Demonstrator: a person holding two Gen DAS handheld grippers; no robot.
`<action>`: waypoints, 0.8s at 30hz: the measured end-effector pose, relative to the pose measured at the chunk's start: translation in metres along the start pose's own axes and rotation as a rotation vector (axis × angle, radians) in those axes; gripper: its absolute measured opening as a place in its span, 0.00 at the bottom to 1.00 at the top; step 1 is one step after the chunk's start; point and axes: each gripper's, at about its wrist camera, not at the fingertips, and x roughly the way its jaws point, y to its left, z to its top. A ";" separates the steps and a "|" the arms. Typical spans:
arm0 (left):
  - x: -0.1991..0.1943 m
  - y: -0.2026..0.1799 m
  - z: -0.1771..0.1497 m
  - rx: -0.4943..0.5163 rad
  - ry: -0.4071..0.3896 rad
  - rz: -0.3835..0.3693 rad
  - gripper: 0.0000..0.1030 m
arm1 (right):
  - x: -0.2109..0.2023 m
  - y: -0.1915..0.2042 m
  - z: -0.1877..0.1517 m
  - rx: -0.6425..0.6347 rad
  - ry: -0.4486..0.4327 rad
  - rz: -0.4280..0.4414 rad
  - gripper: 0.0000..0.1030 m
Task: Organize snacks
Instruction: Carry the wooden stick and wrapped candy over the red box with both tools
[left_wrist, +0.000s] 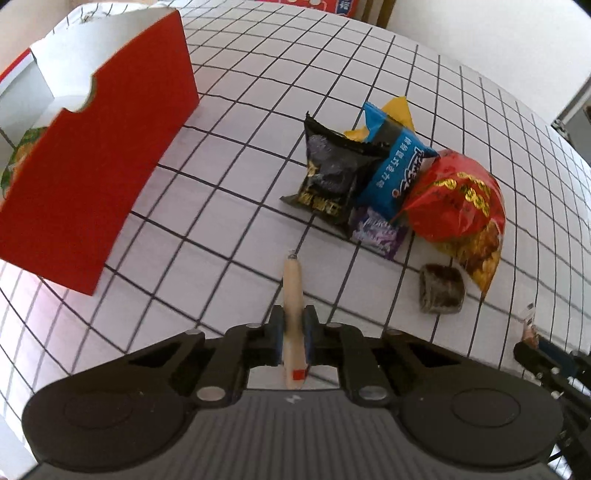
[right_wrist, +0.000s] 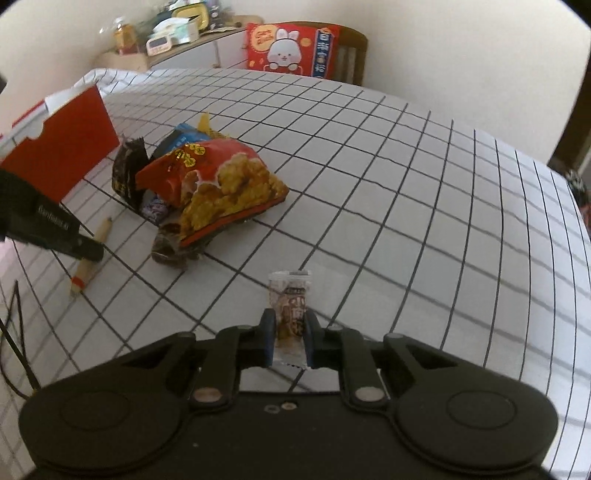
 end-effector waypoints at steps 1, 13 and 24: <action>-0.003 0.002 -0.002 0.010 -0.002 -0.002 0.10 | -0.004 0.001 -0.001 0.015 -0.002 0.007 0.13; -0.053 0.032 -0.010 0.053 -0.037 -0.093 0.10 | -0.055 0.035 -0.002 0.075 -0.057 0.075 0.13; -0.104 0.077 0.004 0.049 -0.102 -0.122 0.10 | -0.081 0.093 0.029 0.067 -0.112 0.130 0.13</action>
